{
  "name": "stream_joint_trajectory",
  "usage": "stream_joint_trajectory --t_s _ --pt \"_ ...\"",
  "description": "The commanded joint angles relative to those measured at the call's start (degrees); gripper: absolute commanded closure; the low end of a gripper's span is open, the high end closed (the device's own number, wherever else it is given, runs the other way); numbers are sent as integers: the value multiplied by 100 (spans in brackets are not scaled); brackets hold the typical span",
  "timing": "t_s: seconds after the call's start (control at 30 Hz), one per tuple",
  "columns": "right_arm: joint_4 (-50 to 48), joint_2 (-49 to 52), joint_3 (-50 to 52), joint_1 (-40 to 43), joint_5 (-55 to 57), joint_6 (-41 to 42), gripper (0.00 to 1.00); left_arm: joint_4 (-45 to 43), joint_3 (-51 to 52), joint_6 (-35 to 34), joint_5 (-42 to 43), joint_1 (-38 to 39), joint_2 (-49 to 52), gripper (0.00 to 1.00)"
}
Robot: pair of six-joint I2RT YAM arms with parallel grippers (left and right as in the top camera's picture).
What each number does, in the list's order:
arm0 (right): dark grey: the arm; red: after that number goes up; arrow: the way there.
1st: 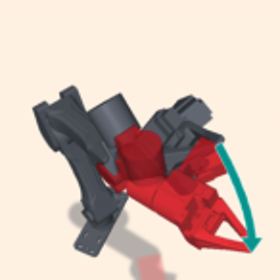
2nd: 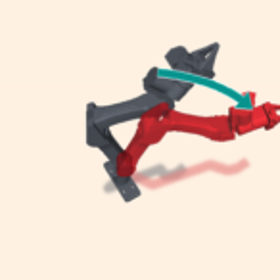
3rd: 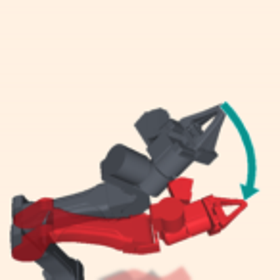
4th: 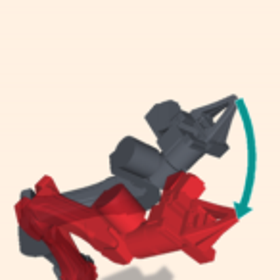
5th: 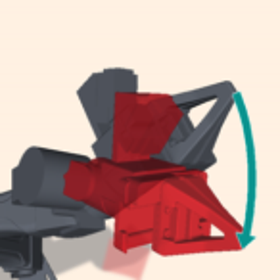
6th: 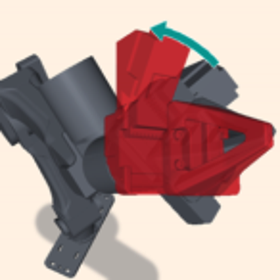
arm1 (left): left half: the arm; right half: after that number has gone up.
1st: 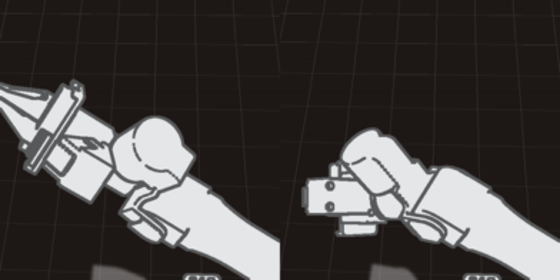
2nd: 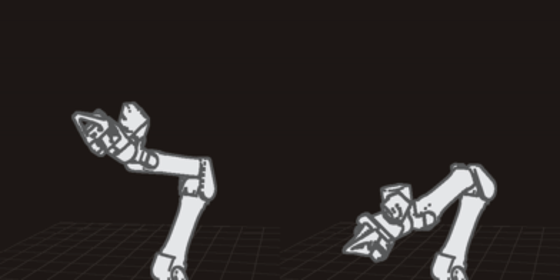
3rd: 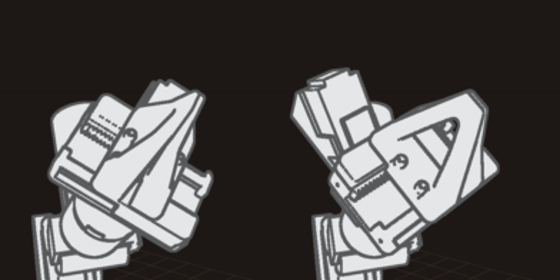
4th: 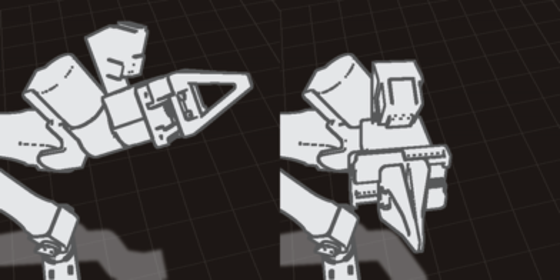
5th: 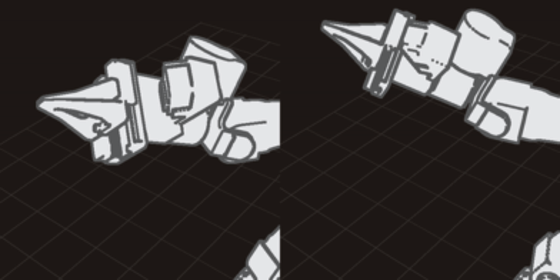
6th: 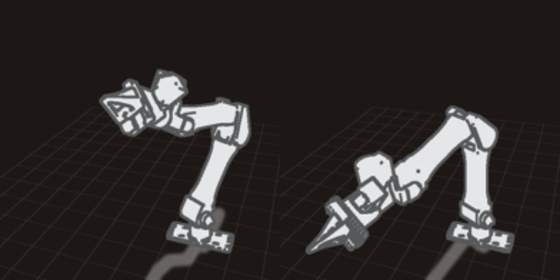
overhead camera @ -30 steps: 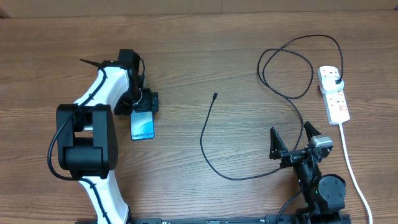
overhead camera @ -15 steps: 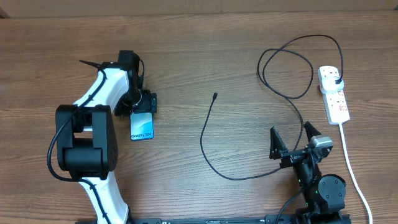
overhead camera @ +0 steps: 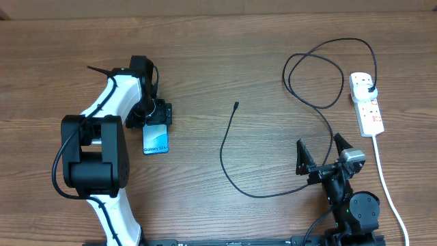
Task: Plug charger to phone and switch on socket
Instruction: 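Lower the left gripper onto the phone's top edge and close it, then lift the phone with the left gripper and tilt it upright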
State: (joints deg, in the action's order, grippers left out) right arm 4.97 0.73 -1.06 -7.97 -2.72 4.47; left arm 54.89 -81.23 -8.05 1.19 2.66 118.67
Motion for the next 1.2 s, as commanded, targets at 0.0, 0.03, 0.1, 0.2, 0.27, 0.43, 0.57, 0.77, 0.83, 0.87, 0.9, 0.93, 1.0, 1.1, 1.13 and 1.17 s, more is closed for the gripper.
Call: stream_joint_trajectory --t_s 0.0,0.03,0.1,0.2,0.27,0.43,0.57,0.77,0.83,0.87,0.9,0.93,1.0,1.1,1.13,1.17 --pt "-35 -57 61 -33 13 -2 0 146 343 -118 138 31 382 12" --pt "-35 -57 61 -33 13 -2 0 151 343 -118 79 48 382 12" --pt "-35 -57 61 -33 13 -2 0 160 343 -118 -44 96 382 12" --pt "-35 -57 61 -33 13 -2 0 164 343 -120 -144 181 382 12" --pt "-35 -57 61 -33 13 -2 0 164 343 -122 -166 227 382 12" --pt "-35 -57 61 -33 13 -2 0 162 343 -122 -166 343 382 12" --pt "-35 -57 61 -33 13 -2 0 166 343 -122 -170 380 382 12" --pt "-35 -57 61 -33 13 -2 0 192 343 -120 -177 380 382 12" --pt "-35 -57 61 -33 13 -2 0 212 348 -120 -177 382 382 12" --pt "-35 -57 61 -33 13 -2 0 225 348 -120 -177 382 382 12" --pt "-35 -57 61 -33 13 -2 0 229 352 -120 -181 380 382 12" --pt "-35 -57 61 -33 13 -2 0 229 352 -116 -186 380 382 12" --pt "-35 -57 61 -33 13 -2 0 223 352 -116 -227 380 382 11" --pt "-35 -57 61 -33 13 -2 0 210 352 -116 -350 380 382 11" --pt "-35 -57 61 -33 13 -2 0 203 352 -116 -354 380 382 11" --pt "-35 -57 61 -33 13 -2 0 203 352 -116 -352 380 382 10"
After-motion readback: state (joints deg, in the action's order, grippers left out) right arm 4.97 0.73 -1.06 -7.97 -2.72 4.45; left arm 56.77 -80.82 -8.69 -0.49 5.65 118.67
